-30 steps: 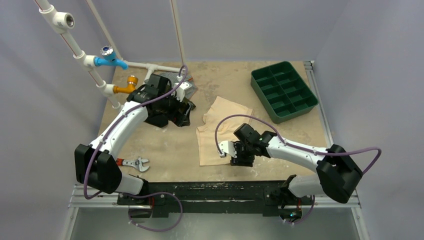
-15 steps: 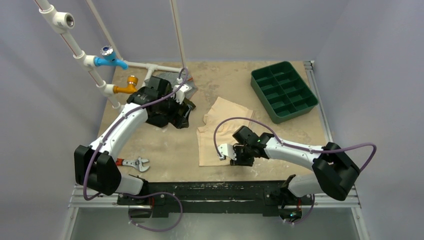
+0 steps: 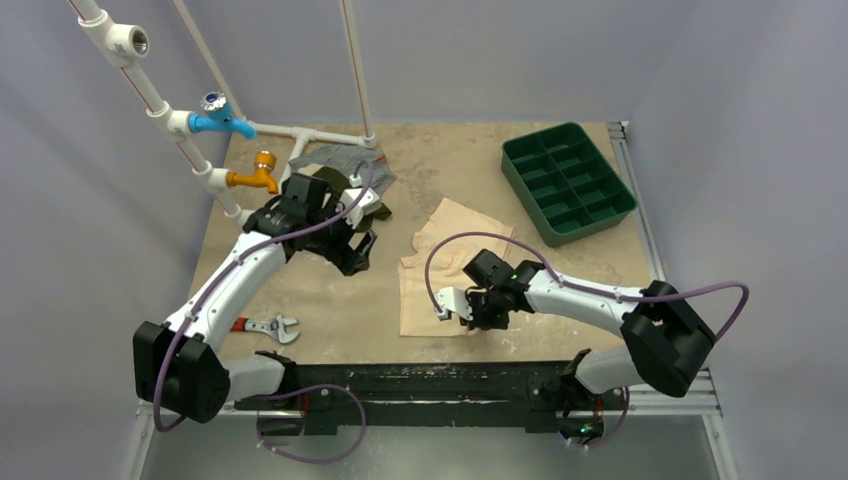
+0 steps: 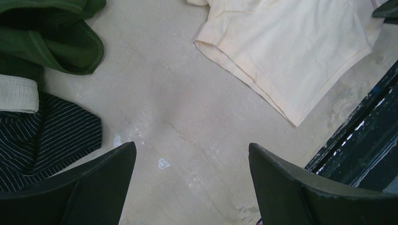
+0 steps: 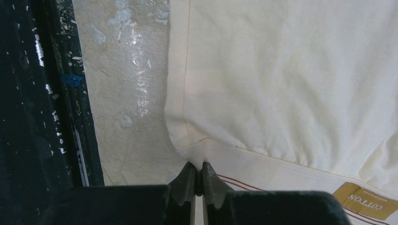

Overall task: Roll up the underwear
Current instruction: Fold the underwear at the center of the board.

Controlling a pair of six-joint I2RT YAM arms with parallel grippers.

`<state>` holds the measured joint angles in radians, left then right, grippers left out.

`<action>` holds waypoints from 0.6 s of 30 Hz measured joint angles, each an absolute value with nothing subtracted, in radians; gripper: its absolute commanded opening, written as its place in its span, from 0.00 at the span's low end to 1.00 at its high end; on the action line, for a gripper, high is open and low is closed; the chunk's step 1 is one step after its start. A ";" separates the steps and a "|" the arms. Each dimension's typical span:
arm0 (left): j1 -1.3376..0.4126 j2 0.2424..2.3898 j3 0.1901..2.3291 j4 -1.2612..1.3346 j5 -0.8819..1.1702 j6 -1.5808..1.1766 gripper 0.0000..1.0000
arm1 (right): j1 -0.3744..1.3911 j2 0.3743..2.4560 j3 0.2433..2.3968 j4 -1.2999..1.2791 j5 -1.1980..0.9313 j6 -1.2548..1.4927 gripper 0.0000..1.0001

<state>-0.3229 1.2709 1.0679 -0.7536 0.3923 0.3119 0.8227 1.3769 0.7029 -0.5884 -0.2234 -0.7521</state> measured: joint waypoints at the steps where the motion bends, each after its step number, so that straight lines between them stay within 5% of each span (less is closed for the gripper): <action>1: -0.323 1.258 1.050 -0.748 0.392 0.320 0.89 | 0.823 1.380 0.707 -0.597 -0.228 -0.752 0.00; 6: -0.377 1.148 0.919 -0.720 0.354 0.373 0.86 | 0.804 1.382 0.750 -0.660 -0.274 -0.748 0.00; 18: -0.823 1.084 0.734 -0.605 0.167 0.492 0.73 | 0.586 1.434 0.915 -0.809 -0.484 -0.754 0.00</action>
<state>-0.8227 1.0840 0.7338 -0.6048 0.1669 0.4915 0.5861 1.4338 0.9154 -0.8089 -0.4843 -0.7544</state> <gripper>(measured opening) 0.747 0.020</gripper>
